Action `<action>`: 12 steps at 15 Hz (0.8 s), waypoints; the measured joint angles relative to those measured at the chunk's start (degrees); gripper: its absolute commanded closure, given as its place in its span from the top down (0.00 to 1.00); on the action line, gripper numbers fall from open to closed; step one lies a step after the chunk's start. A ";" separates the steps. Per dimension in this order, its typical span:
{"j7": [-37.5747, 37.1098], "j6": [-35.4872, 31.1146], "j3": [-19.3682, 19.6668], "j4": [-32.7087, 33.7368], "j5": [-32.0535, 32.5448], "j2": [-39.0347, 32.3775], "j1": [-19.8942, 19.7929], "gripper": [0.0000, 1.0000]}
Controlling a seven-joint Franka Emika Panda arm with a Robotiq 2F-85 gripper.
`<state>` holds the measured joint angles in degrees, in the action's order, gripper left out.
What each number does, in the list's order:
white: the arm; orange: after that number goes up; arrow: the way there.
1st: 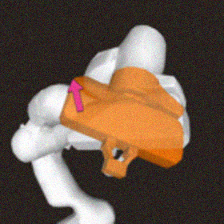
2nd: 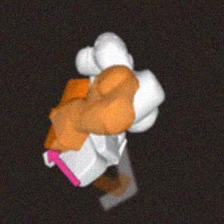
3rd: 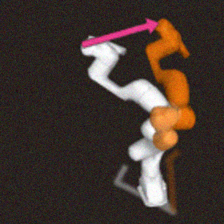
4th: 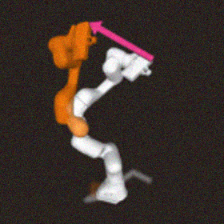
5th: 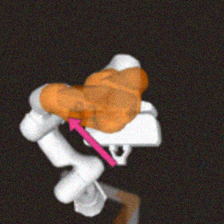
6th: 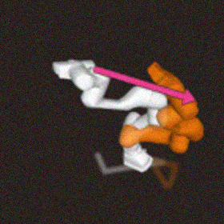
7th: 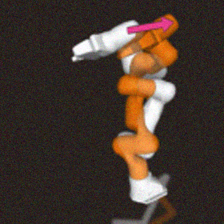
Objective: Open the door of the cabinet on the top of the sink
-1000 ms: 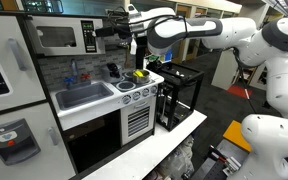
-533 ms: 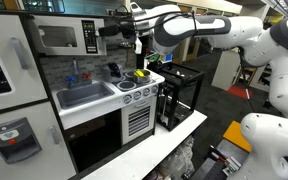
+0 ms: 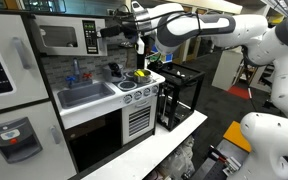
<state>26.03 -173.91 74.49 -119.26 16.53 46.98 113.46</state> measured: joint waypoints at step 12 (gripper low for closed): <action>-2.40 1.05 -9.72 -7.70 -3.21 -0.36 -22.53 1.00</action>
<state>23.63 -172.87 64.77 -126.96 13.32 46.62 90.93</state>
